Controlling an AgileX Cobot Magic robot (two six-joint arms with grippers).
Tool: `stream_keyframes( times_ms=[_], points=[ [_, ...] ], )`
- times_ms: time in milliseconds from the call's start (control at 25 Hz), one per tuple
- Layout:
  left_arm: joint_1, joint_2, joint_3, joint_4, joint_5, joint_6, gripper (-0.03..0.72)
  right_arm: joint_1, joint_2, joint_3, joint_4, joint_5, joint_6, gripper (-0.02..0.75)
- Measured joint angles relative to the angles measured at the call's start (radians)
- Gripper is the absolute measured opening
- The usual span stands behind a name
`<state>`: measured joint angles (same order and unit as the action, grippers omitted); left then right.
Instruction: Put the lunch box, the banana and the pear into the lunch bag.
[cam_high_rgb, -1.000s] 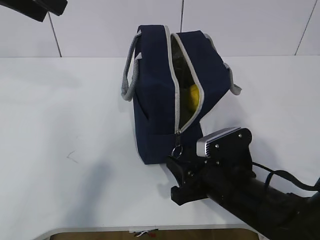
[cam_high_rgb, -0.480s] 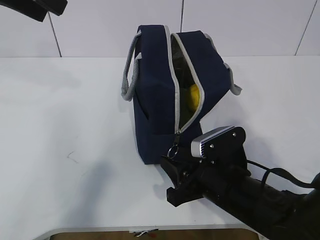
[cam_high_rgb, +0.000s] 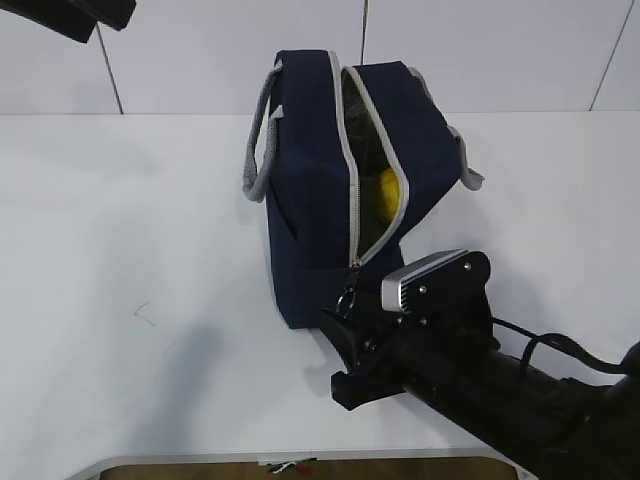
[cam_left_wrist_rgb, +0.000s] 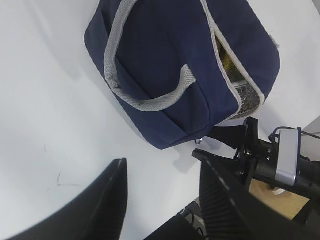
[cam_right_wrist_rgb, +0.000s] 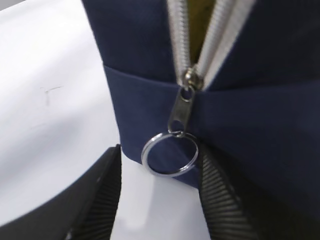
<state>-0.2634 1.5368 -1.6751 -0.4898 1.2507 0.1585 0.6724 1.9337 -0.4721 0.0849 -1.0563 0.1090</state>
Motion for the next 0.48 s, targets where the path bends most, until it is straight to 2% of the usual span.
stream_keyframes(
  times_ms=[240,480],
  points=[
    [0.0,0.0,0.0,-0.002,0.0,0.0,0.358,0.0,0.0,-0.015,-0.085,0.0,0.0,0.406],
    [0.0,0.0,0.0,-0.006,0.0,0.0,0.358,0.0,0.0,-0.015,-0.042,0.0,0.0,0.407]
  ],
)
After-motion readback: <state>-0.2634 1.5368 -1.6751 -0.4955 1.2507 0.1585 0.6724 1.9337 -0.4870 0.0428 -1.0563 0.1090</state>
